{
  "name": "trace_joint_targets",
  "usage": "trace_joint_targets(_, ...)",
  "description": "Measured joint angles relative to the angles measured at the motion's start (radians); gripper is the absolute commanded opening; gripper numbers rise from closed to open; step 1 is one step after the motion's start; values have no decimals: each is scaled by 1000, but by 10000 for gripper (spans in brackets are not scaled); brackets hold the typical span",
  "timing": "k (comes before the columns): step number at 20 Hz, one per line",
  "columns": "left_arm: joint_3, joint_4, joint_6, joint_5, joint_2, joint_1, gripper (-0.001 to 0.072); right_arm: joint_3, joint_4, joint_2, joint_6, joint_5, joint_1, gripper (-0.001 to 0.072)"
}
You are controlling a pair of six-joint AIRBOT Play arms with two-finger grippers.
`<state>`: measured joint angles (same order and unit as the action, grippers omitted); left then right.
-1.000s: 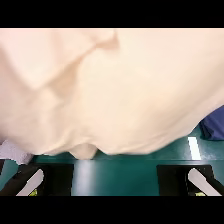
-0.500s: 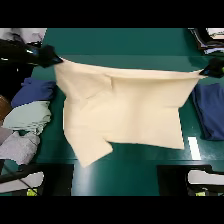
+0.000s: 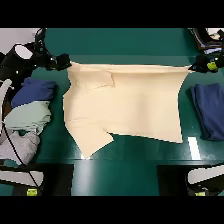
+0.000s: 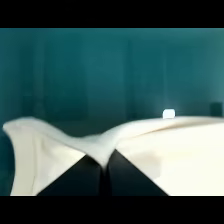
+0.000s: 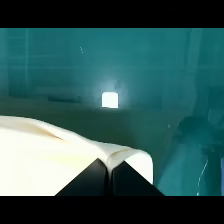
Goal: Fold the shirts.
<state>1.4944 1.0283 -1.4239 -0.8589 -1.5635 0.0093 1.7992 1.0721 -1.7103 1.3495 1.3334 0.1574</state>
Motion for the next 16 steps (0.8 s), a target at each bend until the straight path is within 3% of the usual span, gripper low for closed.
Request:
trace_joint_targets(5,-34,98,14,-138,-7,5,21,-196,39,58,-2,-14,-37,12)
trace_joint_targets(10,-129,129,16,-167,-12,5,23,-395,51,93,-12,-80,-98,14)
trace_joint_targets(11,-140,132,16,-167,-12,5,54,-417,53,95,-13,-91,-107,16)
trace_joint_targets(12,-148,132,16,-172,-12,5,54,-433,55,97,-13,-97,-114,74)
trace_joint_targets(13,-153,134,16,-179,-12,5,54,-441,53,100,-13,-100,-120,305)
trace_joint_targets(14,-156,135,16,-188,-12,5,54,-443,53,100,-13,-100,-123,398)
trace_joint_targets(16,-153,138,11,-217,-7,11,55,-425,51,101,-14,-72,-122,397)
